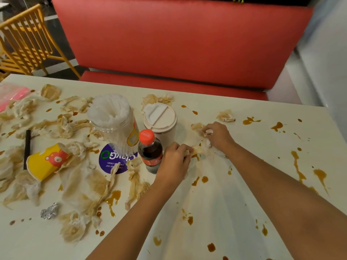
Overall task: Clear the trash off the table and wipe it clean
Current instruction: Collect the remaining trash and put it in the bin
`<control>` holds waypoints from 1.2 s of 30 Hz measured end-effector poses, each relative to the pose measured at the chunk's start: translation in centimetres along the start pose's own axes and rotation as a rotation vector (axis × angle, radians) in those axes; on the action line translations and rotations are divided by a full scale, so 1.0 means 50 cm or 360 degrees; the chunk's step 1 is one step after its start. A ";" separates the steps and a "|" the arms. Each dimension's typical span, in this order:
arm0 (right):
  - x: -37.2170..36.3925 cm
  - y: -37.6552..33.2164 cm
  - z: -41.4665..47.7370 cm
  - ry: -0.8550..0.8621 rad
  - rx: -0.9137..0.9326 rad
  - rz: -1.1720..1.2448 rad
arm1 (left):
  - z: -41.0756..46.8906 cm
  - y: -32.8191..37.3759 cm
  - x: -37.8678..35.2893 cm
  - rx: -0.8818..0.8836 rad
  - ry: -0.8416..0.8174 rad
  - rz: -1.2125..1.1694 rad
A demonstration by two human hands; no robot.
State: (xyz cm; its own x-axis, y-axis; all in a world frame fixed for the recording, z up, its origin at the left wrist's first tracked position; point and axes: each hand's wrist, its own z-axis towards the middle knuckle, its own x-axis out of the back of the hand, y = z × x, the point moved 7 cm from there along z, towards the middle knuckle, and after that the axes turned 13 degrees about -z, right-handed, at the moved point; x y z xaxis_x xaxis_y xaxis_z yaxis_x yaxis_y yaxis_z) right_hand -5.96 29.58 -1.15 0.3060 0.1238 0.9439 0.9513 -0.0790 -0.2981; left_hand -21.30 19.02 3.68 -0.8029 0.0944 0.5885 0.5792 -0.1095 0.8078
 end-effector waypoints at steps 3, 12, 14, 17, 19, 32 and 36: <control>0.061 0.006 -0.014 0.0160 -0.0049 0.0330 | 0.001 0.014 0.007 -0.0026 -0.0042 0.0024; 0.278 0.082 -0.169 0.0643 -0.0240 0.0909 | 0.018 0.121 0.014 -0.0233 -0.0081 -0.0037; 0.310 0.125 -0.223 0.0744 -0.0329 0.0964 | 0.018 0.161 -0.003 -0.0327 -0.0119 -0.0050; 0.343 0.198 -0.320 0.0871 -0.0479 0.1024 | 0.007 0.240 -0.051 -0.0531 -0.0231 -0.0102; 0.357 0.242 -0.388 0.0943 -0.0580 0.1053 | -0.006 0.287 -0.090 -0.0621 -0.0329 -0.0152; 0.203 0.491 -0.955 0.1353 -0.1521 0.1111 | -0.323 0.497 -0.460 -0.1118 -0.1332 -0.0276; 0.100 0.525 -1.075 0.1336 -0.1798 0.1043 | -0.423 0.502 -0.548 -0.1135 -0.1510 -0.0326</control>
State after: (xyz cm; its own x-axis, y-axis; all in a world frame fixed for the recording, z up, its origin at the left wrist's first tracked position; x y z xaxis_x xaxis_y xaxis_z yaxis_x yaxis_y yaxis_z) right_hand 18.52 -25.05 3.36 0.1674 -0.7692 0.6167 0.0242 -0.6221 -0.7825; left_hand 12.27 -7.23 7.12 -0.2741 0.8313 0.4835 0.0048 -0.5015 0.8651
